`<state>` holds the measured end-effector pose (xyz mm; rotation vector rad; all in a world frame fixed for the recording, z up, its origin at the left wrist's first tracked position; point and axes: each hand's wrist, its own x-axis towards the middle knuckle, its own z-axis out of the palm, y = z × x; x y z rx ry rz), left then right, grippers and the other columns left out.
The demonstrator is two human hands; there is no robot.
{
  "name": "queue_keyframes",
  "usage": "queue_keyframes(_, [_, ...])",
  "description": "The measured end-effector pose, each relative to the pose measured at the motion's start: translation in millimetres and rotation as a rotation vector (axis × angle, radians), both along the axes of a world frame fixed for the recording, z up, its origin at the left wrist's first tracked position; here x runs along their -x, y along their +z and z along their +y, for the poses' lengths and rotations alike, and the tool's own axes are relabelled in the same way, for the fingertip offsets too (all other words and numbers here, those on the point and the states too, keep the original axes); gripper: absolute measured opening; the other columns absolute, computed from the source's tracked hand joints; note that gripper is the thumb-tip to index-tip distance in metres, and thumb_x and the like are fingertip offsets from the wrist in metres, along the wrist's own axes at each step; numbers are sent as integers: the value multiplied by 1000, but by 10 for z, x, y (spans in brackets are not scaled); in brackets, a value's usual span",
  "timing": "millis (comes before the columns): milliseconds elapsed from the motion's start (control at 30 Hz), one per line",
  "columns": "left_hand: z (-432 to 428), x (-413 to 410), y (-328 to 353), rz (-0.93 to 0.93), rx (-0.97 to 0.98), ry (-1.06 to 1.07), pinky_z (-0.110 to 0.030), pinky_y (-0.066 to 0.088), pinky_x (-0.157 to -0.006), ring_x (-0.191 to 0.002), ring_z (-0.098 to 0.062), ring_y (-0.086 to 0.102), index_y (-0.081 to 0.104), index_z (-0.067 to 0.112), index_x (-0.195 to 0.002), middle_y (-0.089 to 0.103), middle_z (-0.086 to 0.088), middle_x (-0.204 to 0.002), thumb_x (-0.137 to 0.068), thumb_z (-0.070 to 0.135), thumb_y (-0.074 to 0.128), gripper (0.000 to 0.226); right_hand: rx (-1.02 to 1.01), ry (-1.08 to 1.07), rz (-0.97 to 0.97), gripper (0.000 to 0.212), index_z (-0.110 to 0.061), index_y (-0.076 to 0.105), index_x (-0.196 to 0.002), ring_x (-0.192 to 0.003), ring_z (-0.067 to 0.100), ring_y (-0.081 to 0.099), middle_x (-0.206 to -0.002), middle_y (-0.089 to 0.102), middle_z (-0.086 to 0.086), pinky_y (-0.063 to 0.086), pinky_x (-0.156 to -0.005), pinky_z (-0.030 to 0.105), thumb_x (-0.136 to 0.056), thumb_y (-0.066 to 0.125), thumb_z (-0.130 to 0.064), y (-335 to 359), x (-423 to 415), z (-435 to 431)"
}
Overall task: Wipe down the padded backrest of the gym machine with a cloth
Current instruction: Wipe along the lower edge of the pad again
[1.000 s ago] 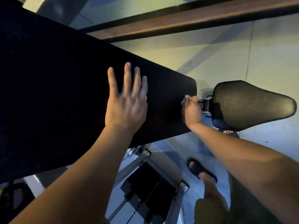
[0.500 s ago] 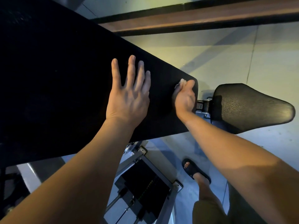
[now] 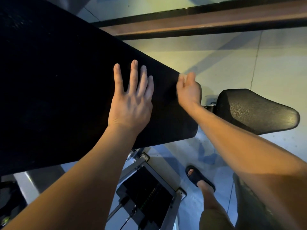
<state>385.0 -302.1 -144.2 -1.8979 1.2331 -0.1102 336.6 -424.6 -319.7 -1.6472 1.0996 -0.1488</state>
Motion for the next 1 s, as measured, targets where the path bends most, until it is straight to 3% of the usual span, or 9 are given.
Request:
queue_keyframes(133, [2,4,-6,10,-2,-4,-74,-9,-116,-157,-44,-6,12,12,-162,6,-19,-170,-104,44,25,68,181,277,-312,27,-10,40,-108,-65,24,63,-80,64,3,44,-53,36,-108,40,-38,377,-59,100])
queue_keyframes(300, [8,7,-1,12,5,0,-74,-8,-116,-157,-44,-6,12,11,-162,5,-21,-170,-105,43,26,68,-80,-36,121,24,-12,41,-114,-89,36,64,-87,60,7,41,-68,35,-106,36,-34,-299,23,-263])
queue_keyframes(367, [2,12,-3,19,15,-1,-74,-7,-117,-157,-44,-5,13,11,-162,6,-21,-170,-104,43,27,68,-93,-36,161,24,-10,40,-113,-93,39,63,-89,59,10,45,-73,39,-106,35,-32,-299,12,-305])
queue_keyframes(533, [-9,14,-17,20,6,-8,-74,-8,-116,-156,-44,-5,12,11,-162,6,-21,-170,-104,44,27,69,101,196,-291,30,-12,35,-106,-71,24,64,-84,65,5,47,-59,37,-109,36,-42,359,-172,-38])
queue_keyframes(600, [-14,12,-18,32,25,-2,-74,-6,-116,-157,-44,-3,14,11,-162,7,-21,-170,-103,43,30,69,180,254,-351,26,-16,33,-103,-70,24,64,-86,67,6,47,-56,36,-108,39,-40,366,-125,18])
queue_keyframes(733, [-1,2,-43,31,33,14,-75,-7,-116,-157,-44,-4,13,10,-162,6,-21,-170,-104,42,31,69,27,70,-55,20,-20,33,-103,-73,26,62,-74,54,-10,40,-61,32,-108,38,-39,-398,87,-184])
queue_keyframes(867, [-7,5,-62,40,46,10,-75,-7,-115,-157,-45,-3,15,10,-162,9,-21,-170,-104,41,32,68,-250,-20,329,20,-14,37,-109,-103,40,62,-97,57,14,47,-86,45,-107,38,-34,-1202,422,-409])
queue_keyframes(933, [-15,3,-63,45,57,12,-75,-8,-115,-156,-45,-2,16,9,-162,10,-22,-169,-104,39,34,67,-346,-62,306,22,-10,38,-112,-105,40,63,-103,62,20,51,-94,50,-106,38,-31,-1344,439,-449])
queue_keyframes(1000, [-22,6,-63,51,61,18,-75,-8,-115,-156,-46,-3,16,8,-161,10,-22,-169,-104,37,35,67,-318,-118,179,22,-12,36,-106,-89,31,64,-90,62,14,55,-89,49,-104,40,-34,-1156,325,-437])
